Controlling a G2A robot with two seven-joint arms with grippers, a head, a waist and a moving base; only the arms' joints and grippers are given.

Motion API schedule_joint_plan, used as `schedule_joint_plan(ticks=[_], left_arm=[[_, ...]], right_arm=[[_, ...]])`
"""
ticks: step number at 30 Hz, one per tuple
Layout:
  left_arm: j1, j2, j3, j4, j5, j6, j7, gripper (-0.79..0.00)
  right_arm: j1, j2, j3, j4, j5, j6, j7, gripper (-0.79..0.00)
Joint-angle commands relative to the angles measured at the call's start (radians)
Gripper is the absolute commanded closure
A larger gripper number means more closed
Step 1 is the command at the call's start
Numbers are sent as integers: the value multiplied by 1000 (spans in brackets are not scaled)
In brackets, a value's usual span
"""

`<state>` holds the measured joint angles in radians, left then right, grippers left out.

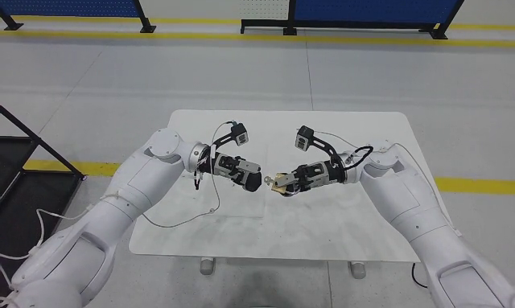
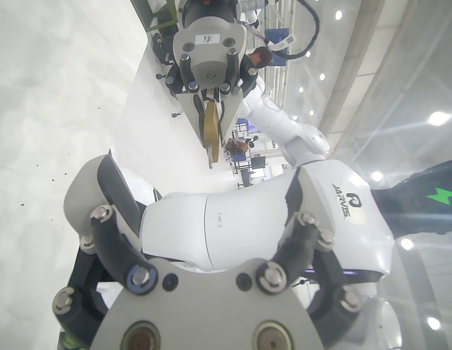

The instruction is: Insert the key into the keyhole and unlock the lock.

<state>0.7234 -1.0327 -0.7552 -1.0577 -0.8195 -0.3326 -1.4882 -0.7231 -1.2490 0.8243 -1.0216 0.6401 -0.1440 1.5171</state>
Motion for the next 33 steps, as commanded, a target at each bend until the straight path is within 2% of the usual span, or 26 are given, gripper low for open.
schedule_joint_plan(ticks=[1, 23, 25, 33], left_arm=[[0, 0, 0, 0, 0, 0, 0, -785], [0, 0, 0, 0, 0, 0, 0, -785], [27, 0, -16, -15, -41, 13, 40, -785], [95, 5, -63, -37, -92, 16, 42, -785]], right_arm=[[0, 0, 0, 0, 0, 0, 0, 0], [0, 0, 0, 0, 0, 0, 0, 0], [0, 0, 0, 0, 0, 0, 0, 0], [0, 0, 0, 0, 0, 0, 0, 0]])
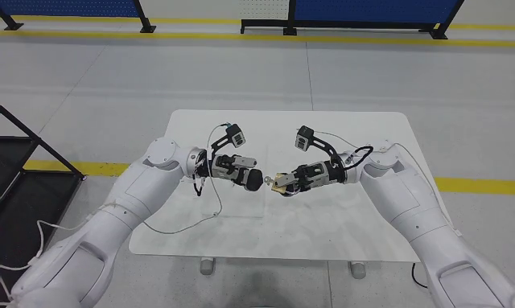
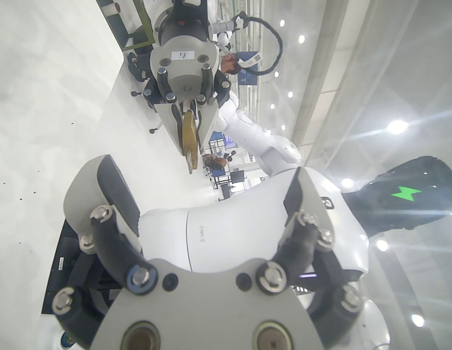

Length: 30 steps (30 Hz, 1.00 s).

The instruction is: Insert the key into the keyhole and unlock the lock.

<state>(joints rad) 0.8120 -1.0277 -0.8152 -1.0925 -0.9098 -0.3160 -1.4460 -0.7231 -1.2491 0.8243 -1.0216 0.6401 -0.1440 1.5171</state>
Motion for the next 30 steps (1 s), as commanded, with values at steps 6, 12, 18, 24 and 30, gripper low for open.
schedule_joint_plan(ticks=[6, 12, 18, 24, 30], left_arm=[[26, -5, -9, -10, 12, 11, -4, -785], [22, -9, -22, -8, 53, 4, -5, -517], [18, -11, -36, -13, 81, 15, -11, -320], [18, -15, -46, -19, 98, 22, -11, -286], [16, -19, -52, -27, 122, 26, -9, -188]], right_arm=[[0, 0, 0, 0, 0, 0, 0, 0], [0, 0, 0, 0, 0, 0, 0, 0], [0, 0, 0, 0, 0, 0, 0, 0], [0, 0, 0, 0, 0, 0, 0, 0], [0, 0, 0, 0, 0, 0, 0, 0]])
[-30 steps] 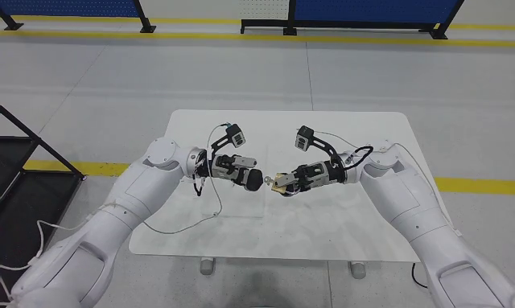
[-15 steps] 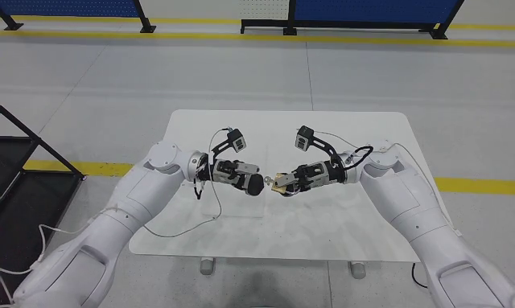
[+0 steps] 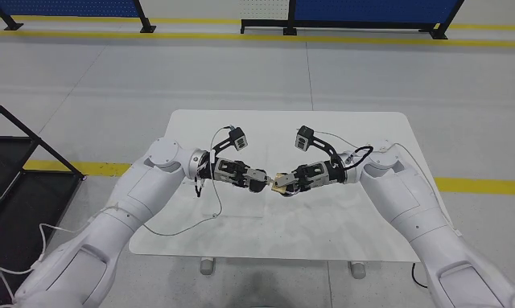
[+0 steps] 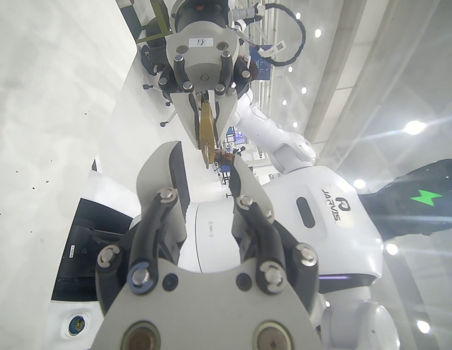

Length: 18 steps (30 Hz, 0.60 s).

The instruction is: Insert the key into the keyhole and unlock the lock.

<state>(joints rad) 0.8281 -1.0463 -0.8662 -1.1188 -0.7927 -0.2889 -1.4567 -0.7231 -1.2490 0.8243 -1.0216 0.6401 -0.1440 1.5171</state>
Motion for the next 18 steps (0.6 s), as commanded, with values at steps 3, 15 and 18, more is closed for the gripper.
schedule_joint_plan(ticks=[3, 15, 18], left_arm=[[1, -3, -5, -4, 10, 1, 4, -179], [3, -10, -20, -11, 41, 12, 13, -71], [4, -12, -22, -15, 48, 19, 16, -46]], right_arm=[[0, 0, 0, 0, 0, 0, 0, 0], [0, 0, 0, 0, 0, 0, 0, 0], [0, 0, 0, 0, 0, 0, 0, 0]])
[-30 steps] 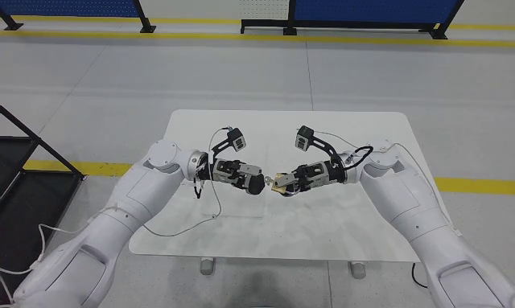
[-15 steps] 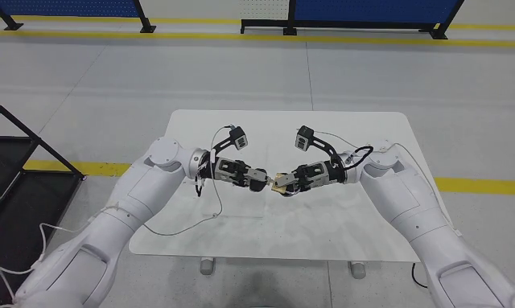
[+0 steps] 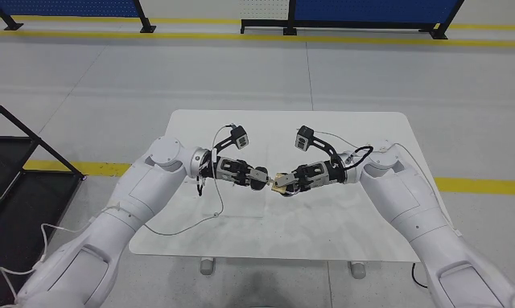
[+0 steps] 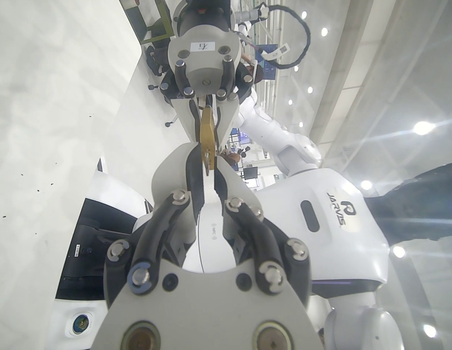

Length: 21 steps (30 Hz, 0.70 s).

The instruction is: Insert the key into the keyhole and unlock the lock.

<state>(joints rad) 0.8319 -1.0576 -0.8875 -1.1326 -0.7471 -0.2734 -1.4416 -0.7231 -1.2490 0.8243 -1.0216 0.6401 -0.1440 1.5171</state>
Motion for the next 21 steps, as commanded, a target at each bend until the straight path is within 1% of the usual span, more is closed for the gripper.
schedule_joint_plan(ticks=[1, 2, 14, 18, 21], left_arm=[[0, -1, -1, -2, 9, 7, 4, -28], [0, -1, -2, -4, 12, 10, 6, 0], [5, -7, -13, -21, 33, 36, 13, 0], [7, -10, -13, -23, 37, 37, 8, 0], [7, -11, -16, -26, 48, 22, 2, 0]], right_arm=[[0, 0, 0, 0, 0, 0, 0, 0], [0, 0, 0, 0, 0, 0, 0, 0], [0, 0, 0, 0, 0, 0, 0, 0], [0, 0, 0, 0, 0, 0, 0, 0], [0, 0, 0, 0, 0, 0, 0, 0]])
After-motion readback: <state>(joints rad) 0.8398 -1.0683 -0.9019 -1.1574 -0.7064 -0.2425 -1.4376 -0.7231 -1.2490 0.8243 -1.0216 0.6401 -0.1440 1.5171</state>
